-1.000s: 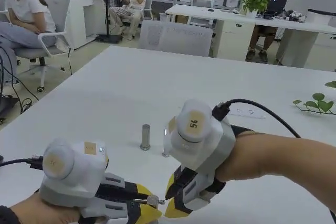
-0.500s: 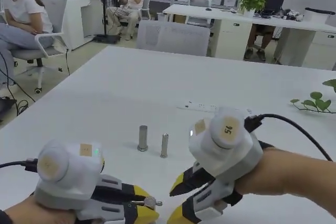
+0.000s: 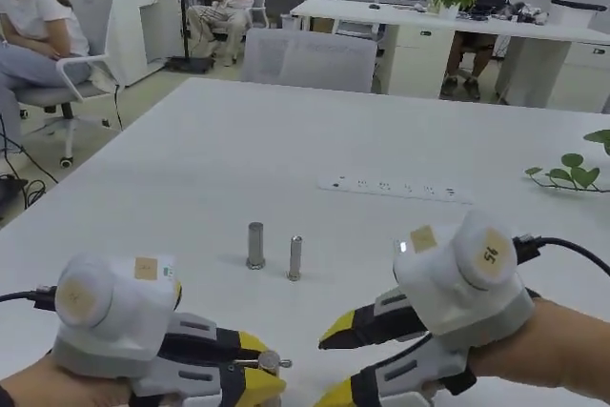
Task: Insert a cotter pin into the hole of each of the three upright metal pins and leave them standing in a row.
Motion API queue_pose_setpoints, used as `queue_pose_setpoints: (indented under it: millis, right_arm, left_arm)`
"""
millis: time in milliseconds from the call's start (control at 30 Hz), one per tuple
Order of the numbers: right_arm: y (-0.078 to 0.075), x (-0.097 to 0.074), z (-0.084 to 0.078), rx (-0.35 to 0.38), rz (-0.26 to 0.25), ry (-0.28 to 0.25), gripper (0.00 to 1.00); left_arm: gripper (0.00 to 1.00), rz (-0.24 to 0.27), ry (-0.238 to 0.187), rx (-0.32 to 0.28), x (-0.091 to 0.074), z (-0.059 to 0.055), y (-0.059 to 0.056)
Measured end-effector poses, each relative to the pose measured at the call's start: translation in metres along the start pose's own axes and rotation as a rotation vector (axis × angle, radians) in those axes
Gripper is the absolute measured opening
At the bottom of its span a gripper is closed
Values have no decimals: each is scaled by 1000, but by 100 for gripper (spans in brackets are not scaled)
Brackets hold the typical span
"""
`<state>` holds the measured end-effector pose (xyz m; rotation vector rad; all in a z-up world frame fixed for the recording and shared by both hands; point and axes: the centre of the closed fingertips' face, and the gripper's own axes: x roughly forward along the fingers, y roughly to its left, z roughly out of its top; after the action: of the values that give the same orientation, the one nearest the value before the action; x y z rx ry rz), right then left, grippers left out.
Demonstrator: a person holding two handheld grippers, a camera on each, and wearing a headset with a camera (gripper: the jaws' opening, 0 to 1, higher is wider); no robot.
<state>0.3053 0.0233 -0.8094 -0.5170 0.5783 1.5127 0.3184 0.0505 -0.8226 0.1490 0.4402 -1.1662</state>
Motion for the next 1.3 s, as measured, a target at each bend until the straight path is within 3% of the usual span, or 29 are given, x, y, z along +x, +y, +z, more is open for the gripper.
queue_pose_setpoints:
  millis: [200,467,600,800,1000,1300]
  right_arm:
    - [5,-10,-4,40,-14,-55,55]
    - [1,-27,-15,99,-109,-119,69]
    - [8,-31,-21,125,-125,-145,74]
    - [16,-33,-29,160,-149,-168,73]
    - [12,-42,-31,204,-179,-207,72]
    - [8,-47,-35,228,-200,-218,72]
  left_arm:
    - [11,0,3,2,0,0,1]
    - [11,-2,0,-1,1,0,2]
    - [11,-7,3,0,1,0,2]
    - [10,-13,7,11,1,1,3]
    - [10,-19,17,20,0,0,5]
    - [10,-6,19,13,-8,3,20]
